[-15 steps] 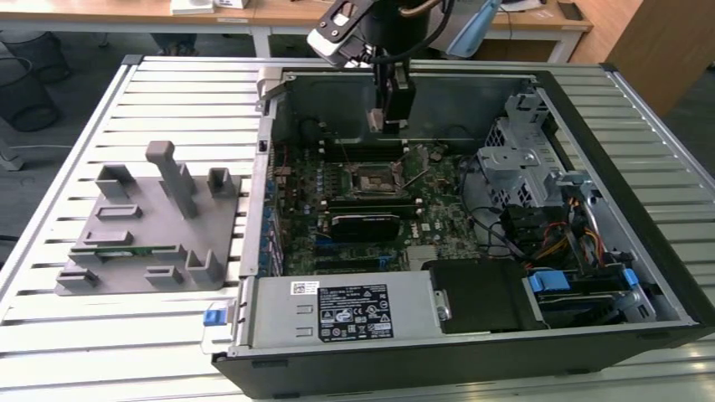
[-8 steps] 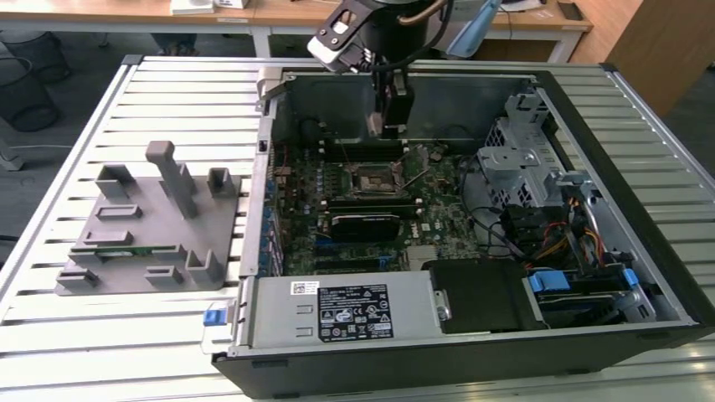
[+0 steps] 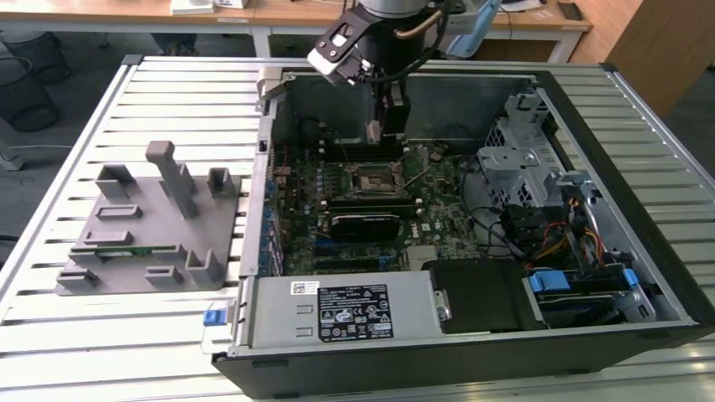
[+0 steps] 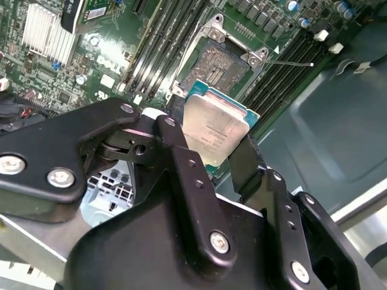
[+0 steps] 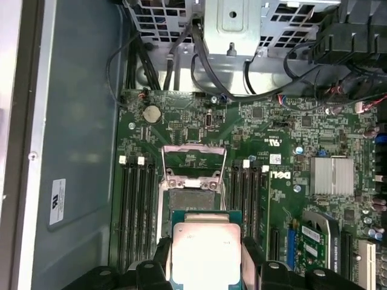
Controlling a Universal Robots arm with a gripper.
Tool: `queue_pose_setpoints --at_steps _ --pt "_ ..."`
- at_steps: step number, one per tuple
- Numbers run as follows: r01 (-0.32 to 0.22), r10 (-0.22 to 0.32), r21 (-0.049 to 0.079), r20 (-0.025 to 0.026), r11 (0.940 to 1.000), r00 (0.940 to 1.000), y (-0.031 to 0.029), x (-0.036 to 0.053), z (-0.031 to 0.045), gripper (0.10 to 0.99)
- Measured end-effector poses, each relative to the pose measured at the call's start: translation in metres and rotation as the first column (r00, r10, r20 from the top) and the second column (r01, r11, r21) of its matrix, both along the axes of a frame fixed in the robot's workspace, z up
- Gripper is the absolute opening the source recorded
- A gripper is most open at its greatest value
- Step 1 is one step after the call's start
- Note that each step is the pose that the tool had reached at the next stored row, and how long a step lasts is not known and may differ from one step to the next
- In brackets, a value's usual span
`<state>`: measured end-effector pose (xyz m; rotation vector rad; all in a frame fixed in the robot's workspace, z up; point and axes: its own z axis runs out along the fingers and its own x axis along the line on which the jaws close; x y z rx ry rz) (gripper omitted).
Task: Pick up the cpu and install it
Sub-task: 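Place the cpu into insertion slot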
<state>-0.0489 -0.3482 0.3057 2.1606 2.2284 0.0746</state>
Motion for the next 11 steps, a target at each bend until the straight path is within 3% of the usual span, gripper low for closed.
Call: queue_pose_setpoints --at_steps 11 --pt "0.005 -0.005 0.001 0.0 1.0 1.0 0.0004 0.0 -0.0145 0.541"
